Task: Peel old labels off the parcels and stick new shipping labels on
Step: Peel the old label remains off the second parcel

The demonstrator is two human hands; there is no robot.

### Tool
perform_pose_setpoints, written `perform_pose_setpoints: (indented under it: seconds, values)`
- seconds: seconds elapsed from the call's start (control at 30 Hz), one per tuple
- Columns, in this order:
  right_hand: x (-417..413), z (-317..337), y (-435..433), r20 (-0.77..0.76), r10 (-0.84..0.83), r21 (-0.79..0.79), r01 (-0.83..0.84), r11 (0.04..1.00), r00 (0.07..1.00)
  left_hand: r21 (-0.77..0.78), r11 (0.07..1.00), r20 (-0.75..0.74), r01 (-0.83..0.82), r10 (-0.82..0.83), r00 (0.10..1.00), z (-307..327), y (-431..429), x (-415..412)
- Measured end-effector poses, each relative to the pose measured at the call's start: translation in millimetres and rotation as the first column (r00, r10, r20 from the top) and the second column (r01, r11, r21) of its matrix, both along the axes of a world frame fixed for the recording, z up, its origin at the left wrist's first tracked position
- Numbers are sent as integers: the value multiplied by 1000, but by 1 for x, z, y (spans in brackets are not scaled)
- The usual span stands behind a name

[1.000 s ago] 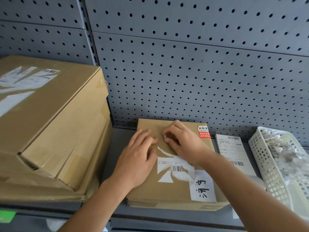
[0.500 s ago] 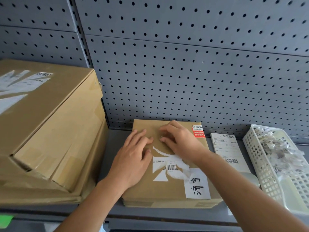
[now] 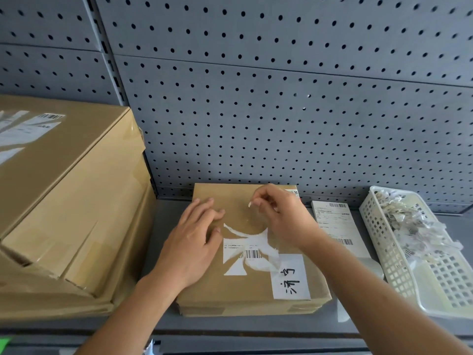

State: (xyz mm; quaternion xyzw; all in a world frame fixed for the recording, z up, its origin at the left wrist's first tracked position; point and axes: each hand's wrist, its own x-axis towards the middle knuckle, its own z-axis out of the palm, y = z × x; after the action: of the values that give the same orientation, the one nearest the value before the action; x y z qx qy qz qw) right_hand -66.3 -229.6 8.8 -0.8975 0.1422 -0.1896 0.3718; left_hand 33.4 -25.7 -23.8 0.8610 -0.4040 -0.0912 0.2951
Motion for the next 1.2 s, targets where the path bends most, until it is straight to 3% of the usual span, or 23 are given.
perform_pose_setpoints:
  seconds: [0.27,0.47,0.57,0.77,1.03,1.2]
  values:
    - [-73,18,-38,44,-247,96,242,966,968,-15,1000,-14,9,-10,1000,-2,1,2]
    - [-148,30,-92,-102,-574,-177,553,814,813,-17,1000,-4,15,-15,1000,-3,1,3]
    - [-179,35,-111,-100,-681,-243,646,724,725,-23,999,-2,24,-24,1000,-4,0,4]
    - [-207,28,-143,-128,-772,-351,700,622,622,-22,999,-1,32,-32,999,-4,0,6]
    - [-205,14,-160,-234,-801,-463,662,590,550,-43,999,13,30,-30,999,-4,-3,4]
    - [-199,6,-160,-198,-831,-504,673,542,520,-53,998,14,33,-32,999,-5,-2,4]
